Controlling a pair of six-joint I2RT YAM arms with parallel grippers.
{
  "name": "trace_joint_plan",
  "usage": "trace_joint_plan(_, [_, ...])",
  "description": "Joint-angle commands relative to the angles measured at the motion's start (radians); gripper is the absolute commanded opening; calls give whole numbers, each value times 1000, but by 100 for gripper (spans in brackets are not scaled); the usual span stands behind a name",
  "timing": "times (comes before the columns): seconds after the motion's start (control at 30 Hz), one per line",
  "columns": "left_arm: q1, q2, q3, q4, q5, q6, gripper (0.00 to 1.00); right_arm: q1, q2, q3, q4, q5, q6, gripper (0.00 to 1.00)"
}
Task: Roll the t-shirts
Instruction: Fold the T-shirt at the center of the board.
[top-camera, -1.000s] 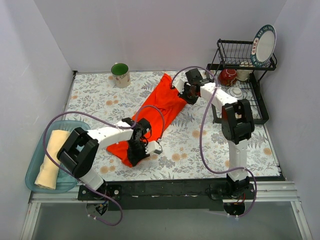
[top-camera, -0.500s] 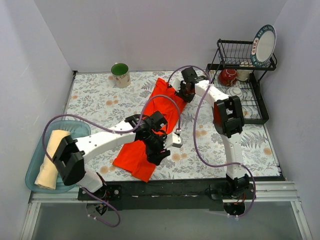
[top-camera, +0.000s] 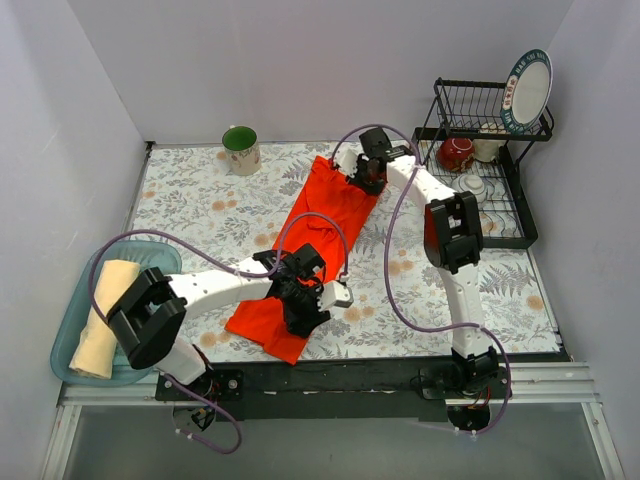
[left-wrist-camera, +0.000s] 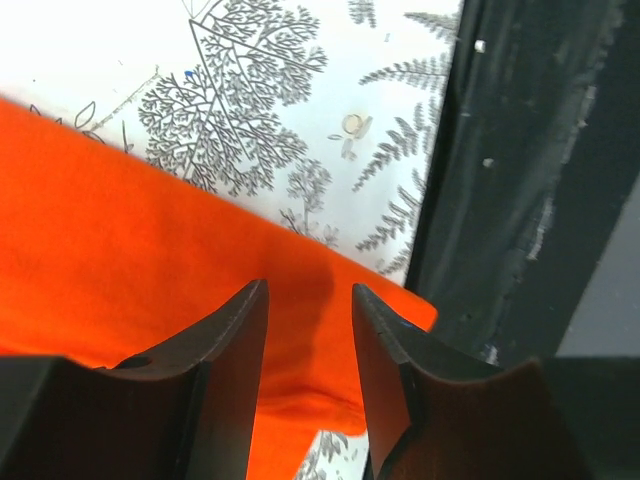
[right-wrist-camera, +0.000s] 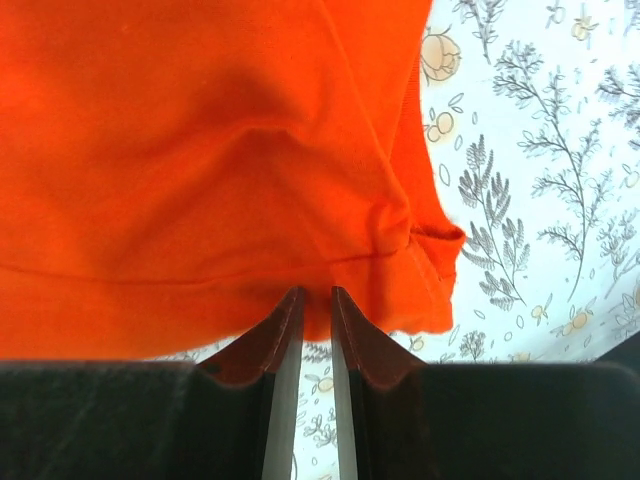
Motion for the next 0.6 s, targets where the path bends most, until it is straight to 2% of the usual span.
trace_joint_plan(0.0, [0, 57, -13, 126, -20, -8, 37, 7, 83, 56, 20, 49, -86, 24])
trace_joint_plan(0.27, [-5, 227, 68, 237, 5, -14, 37, 5, 190, 170, 63, 29, -207, 21])
trace_joint_plan(0.4, [-9, 310, 157, 283, 14, -32, 37, 4, 262, 233, 170, -4, -276, 22])
trace_joint_plan(0.57, [-17, 429, 289, 291, 19, -32, 38, 4, 322, 260, 352, -87, -311, 29])
